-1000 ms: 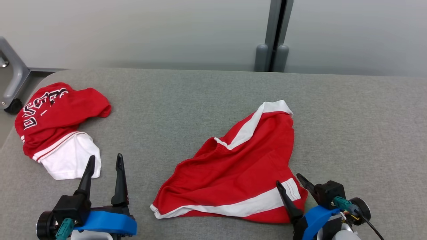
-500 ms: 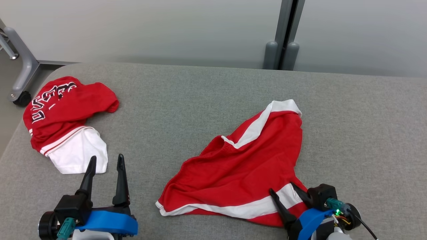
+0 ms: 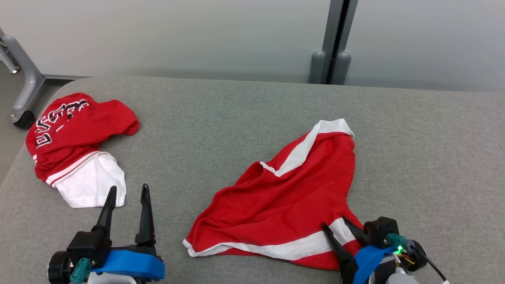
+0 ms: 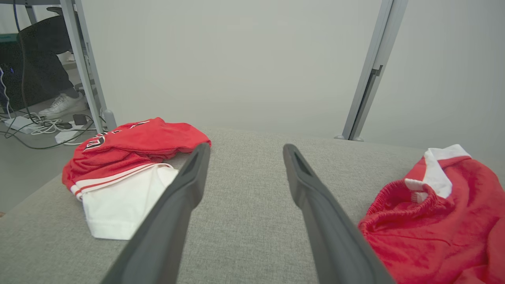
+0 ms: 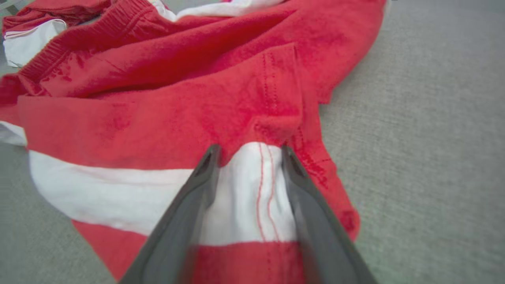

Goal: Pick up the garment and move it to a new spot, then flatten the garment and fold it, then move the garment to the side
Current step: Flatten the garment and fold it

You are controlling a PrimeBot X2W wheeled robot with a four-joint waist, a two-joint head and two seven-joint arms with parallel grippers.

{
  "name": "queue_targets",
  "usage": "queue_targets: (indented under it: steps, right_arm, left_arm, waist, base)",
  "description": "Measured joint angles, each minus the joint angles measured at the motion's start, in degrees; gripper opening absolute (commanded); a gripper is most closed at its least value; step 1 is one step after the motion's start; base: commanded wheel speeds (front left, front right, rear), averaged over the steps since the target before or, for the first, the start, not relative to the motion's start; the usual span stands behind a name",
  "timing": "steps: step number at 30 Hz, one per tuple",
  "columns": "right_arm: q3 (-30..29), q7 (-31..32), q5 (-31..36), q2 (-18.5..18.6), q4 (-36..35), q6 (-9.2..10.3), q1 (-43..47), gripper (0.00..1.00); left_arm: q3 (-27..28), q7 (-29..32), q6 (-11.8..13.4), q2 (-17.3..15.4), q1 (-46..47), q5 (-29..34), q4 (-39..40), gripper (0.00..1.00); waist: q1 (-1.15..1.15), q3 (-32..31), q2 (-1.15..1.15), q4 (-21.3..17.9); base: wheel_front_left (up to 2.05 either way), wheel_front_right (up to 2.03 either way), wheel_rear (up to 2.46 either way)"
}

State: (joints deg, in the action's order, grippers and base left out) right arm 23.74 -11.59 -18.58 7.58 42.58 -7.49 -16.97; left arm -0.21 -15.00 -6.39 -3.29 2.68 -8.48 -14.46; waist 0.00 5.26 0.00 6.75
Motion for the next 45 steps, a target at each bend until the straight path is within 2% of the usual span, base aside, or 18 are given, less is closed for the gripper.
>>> queue_targets:
  steps: [1,2,6,11,20,31,37,38,39,40,45]
  right_arm:
    - [0.2,-0.2,0.0,-0.1,0.0,0.00,-0.2,0.10]
    - [0.2,-0.7,0.0,-0.2,0.0,0.00,-0.5,0.00]
    - [0.1,-1.7,0.0,-0.1,0.5,0.00,-0.9,0.00]
    - [-2.8,-3.0,0.9,0.2,-0.6,0.00,-3.7,0.00]
    - [-5.9,-3.4,5.2,0.8,-6.4,0.00,-6.6,0.00]
    - [-4.0,-3.4,8.8,1.4,-17.9,0.01,8.7,0.00]
    - [-3.1,-3.4,9.9,1.7,-20.7,0.00,15.7,0.00]
    - [-3.0,-3.4,9.9,1.6,-20.9,0.00,16.3,0.07]
    - [-2.8,-3.4,9.9,1.5,-21.2,0.00,16.8,0.97]
    - [-2.8,-3.4,9.9,1.3,-21.6,0.00,17.3,1.00]
    - [-4.9,-3.5,9.8,0.9,-24.9,0.00,18.1,1.00]
  left_arm:
    - [0.0,0.0,0.0,0.0,0.0,0.0,0.0,1.00]
    - [0.0,0.0,-0.1,0.0,0.0,0.0,-0.1,1.00]
    - [0.2,0.0,-0.2,0.1,0.0,0.0,-0.3,1.00]
    - [0.7,0.0,-0.2,0.1,-0.2,0.1,-0.3,1.00]
    - [0.8,0.0,-0.3,0.3,-0.2,0.0,-0.5,1.00]
    - [-0.6,0.0,-0.2,0.4,-0.8,-1.3,-0.8,1.00]
    - [-0.9,0.0,-0.2,0.4,-0.9,-1.5,-0.9,1.00]
    - [-0.9,0.0,-0.2,0.4,-0.9,-1.5,-0.9,1.00]
    - [-0.9,0.0,-0.2,0.4,-0.9,-1.5,-0.9,1.00]
    - [-0.9,0.0,-0.2,0.4,-0.9,-1.5,-0.9,1.00]
    - [-0.9,0.0,-0.2,0.4,-0.9,-1.5,-0.9,1.00]
  waist:
    - [0.00,0.0,0.00,0.0]
    - [0.00,0.0,0.00,0.0]
    - [0.00,-0.2,0.00,-0.3]
    - [0.00,-0.5,0.00,-1.1]
    - [0.00,-1.3,0.00,-2.4]
    - [0.00,-1.9,0.00,-4.2]
    - [0.00,-1.9,0.00,-5.2]
    - [0.00,-1.9,0.00,-5.3]
    - [0.00,-1.9,0.00,-5.4]
    - [0.00,-1.9,0.00,-5.6]
    - [0.00,-1.9,0.00,-6.0]
  base:
    - [0.00,0.00,0.00]
    - [0.00,0.00,0.00]
    - [0.00,0.00,0.00]
    - [0.00,0.00,0.00]
    - [0.00,0.00,0.00]
    - [0.00,0.00,0.00]
    - [0.00,0.00,0.00]
    - [0.00,0.00,0.00]
    - [0.00,0.00,0.00]
    - [0.00,0.00,0.00]
    - [0.00,0.00,0.00]
